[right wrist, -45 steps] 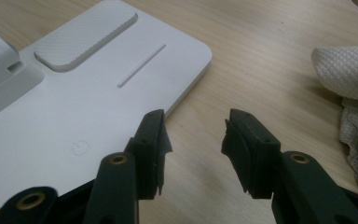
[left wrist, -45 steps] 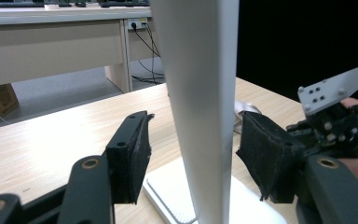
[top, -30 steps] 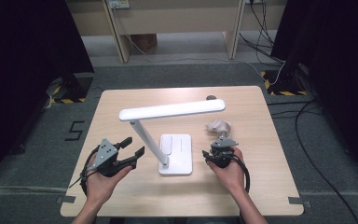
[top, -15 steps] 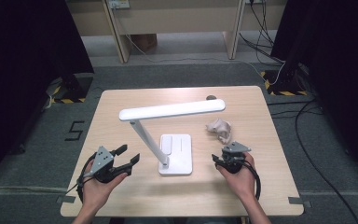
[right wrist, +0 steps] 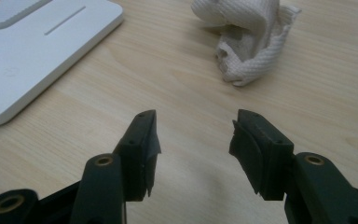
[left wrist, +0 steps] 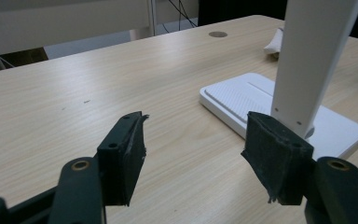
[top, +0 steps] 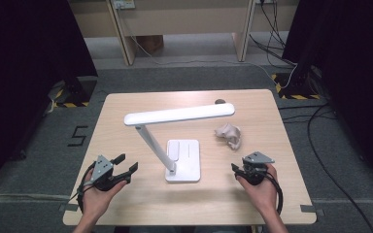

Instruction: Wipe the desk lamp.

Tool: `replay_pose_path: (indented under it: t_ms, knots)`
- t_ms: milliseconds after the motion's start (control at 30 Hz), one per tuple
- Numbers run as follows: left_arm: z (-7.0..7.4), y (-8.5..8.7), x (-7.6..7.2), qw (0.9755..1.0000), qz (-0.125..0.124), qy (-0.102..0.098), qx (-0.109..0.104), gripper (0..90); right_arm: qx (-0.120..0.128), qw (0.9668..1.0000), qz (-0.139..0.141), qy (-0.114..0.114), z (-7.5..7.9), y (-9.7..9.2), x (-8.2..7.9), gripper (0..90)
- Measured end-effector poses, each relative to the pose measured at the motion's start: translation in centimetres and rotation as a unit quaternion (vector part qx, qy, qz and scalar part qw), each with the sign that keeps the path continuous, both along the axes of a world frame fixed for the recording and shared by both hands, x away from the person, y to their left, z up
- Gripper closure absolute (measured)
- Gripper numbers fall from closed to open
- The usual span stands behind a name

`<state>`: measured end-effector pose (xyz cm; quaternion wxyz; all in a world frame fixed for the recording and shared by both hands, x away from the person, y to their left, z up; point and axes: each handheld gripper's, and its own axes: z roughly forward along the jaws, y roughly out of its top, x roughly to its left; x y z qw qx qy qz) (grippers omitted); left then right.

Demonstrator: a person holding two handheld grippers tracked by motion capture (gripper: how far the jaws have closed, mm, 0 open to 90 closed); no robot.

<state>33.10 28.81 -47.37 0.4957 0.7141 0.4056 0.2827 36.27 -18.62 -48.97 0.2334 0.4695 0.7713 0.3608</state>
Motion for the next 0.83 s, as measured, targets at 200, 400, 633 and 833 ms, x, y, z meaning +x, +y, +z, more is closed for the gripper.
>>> replay_pose_path:
  t_ms: [200, 400, 633, 833]
  knots:
    - [-1.4, 0.7, 0.6, 0.9998, 0.012, 0.013, 0.003, 37.4, -0.001, 0.9999, -0.016, -0.002, -0.5, -1.4, -0.5, 49.5]
    - [-2.7, 1.3, 1.0, 0.9994, 0.023, 0.021, -0.013, 38.0, 0.002, 0.9995, -0.032, -0.004, -1.2, -2.1, -1.0, 49.2]
    - [-3.6, 1.8, 0.8, 0.9991, 0.028, 0.028, -0.016, 38.1, 0.012, 0.9985, -0.045, -0.029, -1.2, -2.5, -1.3, 49.3]
    - [-3.8, 1.5, 1.0, 0.9992, 0.024, 0.029, -0.014, 37.9, 0.015, 0.9979, -0.046, -0.042, -1.4, -2.6, -1.4, 49.5]
